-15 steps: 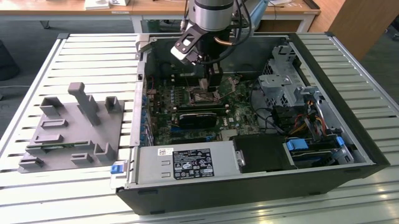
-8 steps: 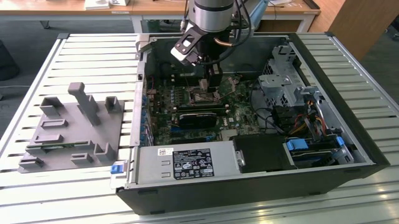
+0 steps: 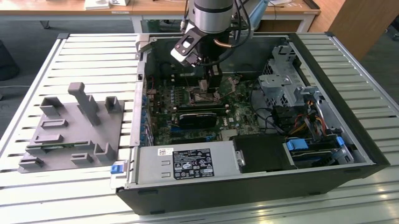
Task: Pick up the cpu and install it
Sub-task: 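Place the cpu into insertion slot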
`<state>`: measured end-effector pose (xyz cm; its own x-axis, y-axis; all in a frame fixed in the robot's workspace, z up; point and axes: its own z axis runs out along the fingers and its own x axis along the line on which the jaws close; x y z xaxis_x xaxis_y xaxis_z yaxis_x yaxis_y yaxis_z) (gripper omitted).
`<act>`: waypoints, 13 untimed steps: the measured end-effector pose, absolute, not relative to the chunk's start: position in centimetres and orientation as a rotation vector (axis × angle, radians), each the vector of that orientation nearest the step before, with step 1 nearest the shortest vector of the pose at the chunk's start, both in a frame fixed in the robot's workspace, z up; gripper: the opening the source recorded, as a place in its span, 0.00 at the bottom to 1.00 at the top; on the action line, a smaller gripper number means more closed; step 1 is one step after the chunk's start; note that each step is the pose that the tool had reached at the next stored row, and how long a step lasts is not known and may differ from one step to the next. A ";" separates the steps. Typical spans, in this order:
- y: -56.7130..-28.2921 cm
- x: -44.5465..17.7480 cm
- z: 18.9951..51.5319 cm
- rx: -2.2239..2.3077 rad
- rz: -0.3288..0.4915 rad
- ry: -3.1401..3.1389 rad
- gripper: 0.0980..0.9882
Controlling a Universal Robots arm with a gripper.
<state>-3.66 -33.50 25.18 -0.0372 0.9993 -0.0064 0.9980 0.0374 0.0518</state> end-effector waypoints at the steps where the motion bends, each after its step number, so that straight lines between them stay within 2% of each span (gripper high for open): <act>1: -33.5 -3.7 25.1 2.151 0.050 2.233 0.50; 13: -33.2 -3.7 24.3 2.150 0.039 2.224 0.50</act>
<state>-3.73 -33.23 24.27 -0.0335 0.9993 -0.0165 0.9981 0.0343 0.0514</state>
